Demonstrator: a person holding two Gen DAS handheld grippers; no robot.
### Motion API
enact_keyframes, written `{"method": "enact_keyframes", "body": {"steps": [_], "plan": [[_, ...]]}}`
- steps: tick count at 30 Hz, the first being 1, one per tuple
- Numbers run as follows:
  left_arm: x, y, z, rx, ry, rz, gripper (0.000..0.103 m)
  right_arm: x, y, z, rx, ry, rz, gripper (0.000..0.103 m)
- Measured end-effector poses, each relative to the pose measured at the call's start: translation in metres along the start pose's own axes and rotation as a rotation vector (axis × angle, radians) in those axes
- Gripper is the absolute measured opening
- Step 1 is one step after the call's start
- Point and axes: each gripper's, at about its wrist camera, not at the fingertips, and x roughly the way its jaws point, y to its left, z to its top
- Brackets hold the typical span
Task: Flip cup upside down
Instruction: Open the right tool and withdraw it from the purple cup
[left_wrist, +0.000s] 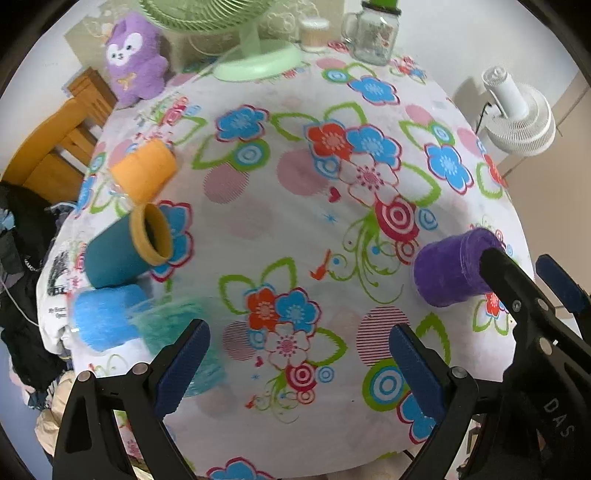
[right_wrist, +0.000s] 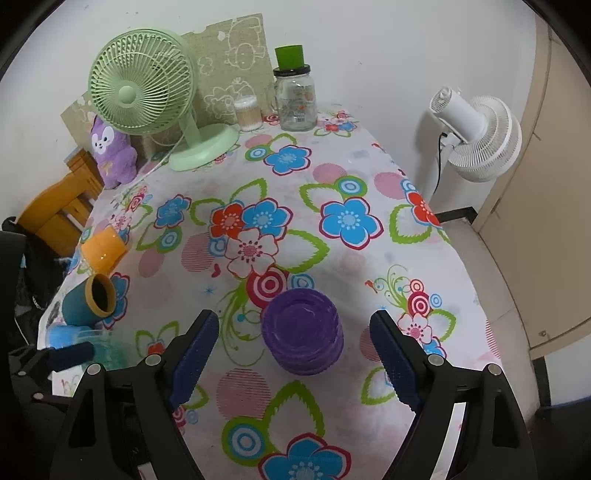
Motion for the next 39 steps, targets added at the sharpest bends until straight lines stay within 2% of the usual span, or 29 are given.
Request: {"method": "enact_keyframes", "body": {"steps": [12,23,39], "plan": [[-0.046,0.023,0.006,-0.013,-0.079,0.018,0.099,-0.038,0.010,0.015,-0.006,-0.020,0.022,0.086],[-0.084,0.034,0.002,-0.012,-0.153,0.018,0.099,-0.067,0.019,0.017,-0.036,-0.050,0.000,0.086],[-0.145,0.058,-0.006,-0.013,-0.295,0.035,0.100,-0.124,0.053,0.027,-0.074,-0.161,0.016,0.086]]}}
